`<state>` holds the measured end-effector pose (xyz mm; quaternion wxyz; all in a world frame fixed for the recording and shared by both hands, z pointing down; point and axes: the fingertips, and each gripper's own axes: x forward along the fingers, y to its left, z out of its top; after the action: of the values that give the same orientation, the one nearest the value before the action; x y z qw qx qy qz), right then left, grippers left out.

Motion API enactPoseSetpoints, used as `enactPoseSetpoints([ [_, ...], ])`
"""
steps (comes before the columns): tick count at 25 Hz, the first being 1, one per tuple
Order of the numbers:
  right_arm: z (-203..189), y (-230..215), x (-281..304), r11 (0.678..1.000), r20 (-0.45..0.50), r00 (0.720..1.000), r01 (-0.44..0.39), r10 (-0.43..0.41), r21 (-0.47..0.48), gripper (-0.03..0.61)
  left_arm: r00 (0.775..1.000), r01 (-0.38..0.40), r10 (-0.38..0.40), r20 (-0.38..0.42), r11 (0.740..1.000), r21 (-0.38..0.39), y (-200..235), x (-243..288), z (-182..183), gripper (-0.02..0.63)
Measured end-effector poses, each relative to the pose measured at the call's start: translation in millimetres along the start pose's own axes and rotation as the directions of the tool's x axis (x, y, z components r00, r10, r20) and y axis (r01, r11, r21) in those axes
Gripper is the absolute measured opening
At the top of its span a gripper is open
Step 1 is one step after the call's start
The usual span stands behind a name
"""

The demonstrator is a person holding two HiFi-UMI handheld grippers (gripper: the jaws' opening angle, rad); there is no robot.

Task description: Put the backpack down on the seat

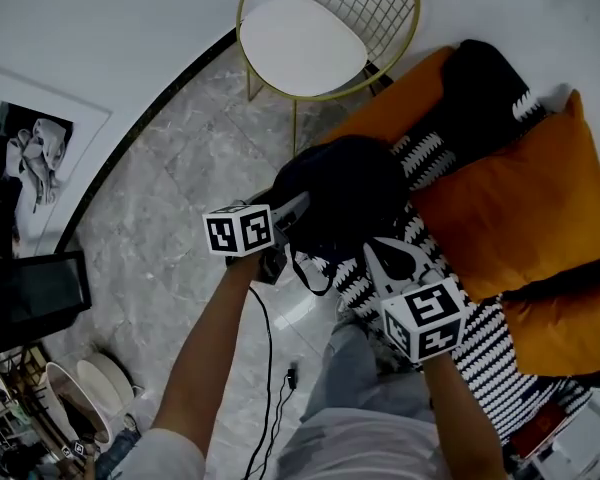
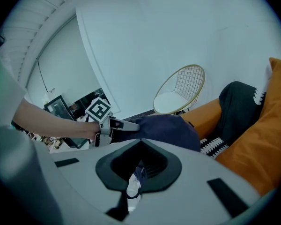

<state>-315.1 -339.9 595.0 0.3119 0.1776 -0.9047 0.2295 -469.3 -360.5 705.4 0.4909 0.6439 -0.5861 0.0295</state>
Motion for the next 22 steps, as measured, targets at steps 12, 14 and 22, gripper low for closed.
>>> enactPoseSetpoints([
  [12, -6.5, 19.7, 7.3, 1.000, -0.038, 0.999, -0.025, 0.025, -0.009, 0.002, 0.996, -0.086, 0.087, 0.023, 0.996, -0.009, 27.0, -15.1, 0.4, 0.376],
  [14, -5.5, 24.4, 5.2, 0.999, -0.043, 0.999, -0.031, 0.030, -0.011, 0.002, 0.995, -0.093, 0.093, 0.020, 0.996, -0.012, 27.0, -20.5, -1.4, 0.374],
  [22, 21.0, 41.7, -10.9, 0.999, -0.030, 0.999, -0.018, 0.018, -0.026, 0.002, 0.998, -0.063, 0.063, 0.023, 0.998, 0.013, 4.2, -51.5, 13.3, 0.374],
])
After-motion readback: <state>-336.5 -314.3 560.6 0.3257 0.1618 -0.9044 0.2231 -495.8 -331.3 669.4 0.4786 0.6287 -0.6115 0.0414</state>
